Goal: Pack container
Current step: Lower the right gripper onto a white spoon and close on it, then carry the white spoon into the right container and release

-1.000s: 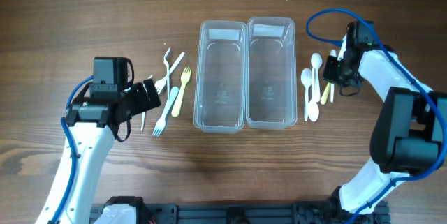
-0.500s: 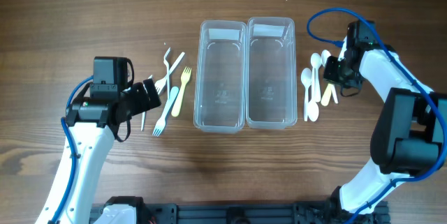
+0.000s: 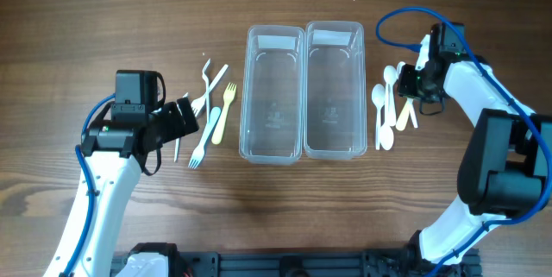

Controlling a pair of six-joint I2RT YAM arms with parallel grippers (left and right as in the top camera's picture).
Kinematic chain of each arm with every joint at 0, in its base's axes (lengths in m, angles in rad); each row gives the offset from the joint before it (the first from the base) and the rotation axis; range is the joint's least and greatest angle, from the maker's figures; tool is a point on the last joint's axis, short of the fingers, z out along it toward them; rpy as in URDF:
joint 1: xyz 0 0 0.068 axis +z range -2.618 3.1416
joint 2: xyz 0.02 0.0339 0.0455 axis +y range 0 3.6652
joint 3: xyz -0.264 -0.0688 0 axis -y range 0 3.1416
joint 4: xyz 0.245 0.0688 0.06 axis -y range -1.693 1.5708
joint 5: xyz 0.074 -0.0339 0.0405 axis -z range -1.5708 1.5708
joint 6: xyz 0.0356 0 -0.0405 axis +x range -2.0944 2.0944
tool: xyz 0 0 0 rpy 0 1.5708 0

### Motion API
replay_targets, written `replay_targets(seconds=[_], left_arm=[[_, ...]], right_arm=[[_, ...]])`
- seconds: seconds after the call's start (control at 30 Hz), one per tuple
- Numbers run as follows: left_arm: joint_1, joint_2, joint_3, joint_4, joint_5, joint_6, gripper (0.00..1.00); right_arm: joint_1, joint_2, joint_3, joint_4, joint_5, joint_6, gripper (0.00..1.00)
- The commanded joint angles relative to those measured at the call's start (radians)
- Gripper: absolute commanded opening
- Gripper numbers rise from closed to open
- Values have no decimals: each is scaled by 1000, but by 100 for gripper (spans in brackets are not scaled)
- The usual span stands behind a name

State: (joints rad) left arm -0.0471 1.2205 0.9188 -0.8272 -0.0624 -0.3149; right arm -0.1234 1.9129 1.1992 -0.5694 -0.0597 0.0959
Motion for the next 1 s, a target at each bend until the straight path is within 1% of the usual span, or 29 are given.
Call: replay_targets(seconds=[0.0,0.07,0.17,0.2,0.27,0.4,0.47,0.57,0.67,0.73,0.8,0.87,0.93,0.97], left_arm=[[6,4,18,0,-14,20,100],[6,4,18,0,-14,20,100],[6,4,18,0,-14,20,100],[6,4,18,0,-14,20,100],[6,4,18,0,-14,20,100],[6,4,18,0,-14,20,100],[6,4,18,0,-14,20,100],[6,4,18,0,-14,20,100],[6,4,18,0,-14,20,100],[6,4,18,0,-14,20,100],[6,4,18,0,-14,20,100],[6,4,18,0,-14,20,100],[6,4,18,0,-14,20,100],[6,4,18,0,-14,20,100]], right_arm=[[0,14,-10,11,-35,-33,33],[1,43,-10,9,-53,-33,28],[2,77,-10,0,-52,-27,26],[2,87,-10,-3,-52,-16,24],[2,97,-14,-8,-51,-14,18],[2,95,-13,-14,-26,21,4],[2,82,8,-40,-26,19,4],[2,3,97,-123,-35,52,4],[19,-146,224,-232,-164,112,4],[80,-279,270,-275,-261,130,4],[197,-398,272,-299,-251,179,4],[300,-423,272,-316,-216,254,5],[425,-395,234,-308,-86,390,5],[449,-382,214,-295,-50,422,4]])
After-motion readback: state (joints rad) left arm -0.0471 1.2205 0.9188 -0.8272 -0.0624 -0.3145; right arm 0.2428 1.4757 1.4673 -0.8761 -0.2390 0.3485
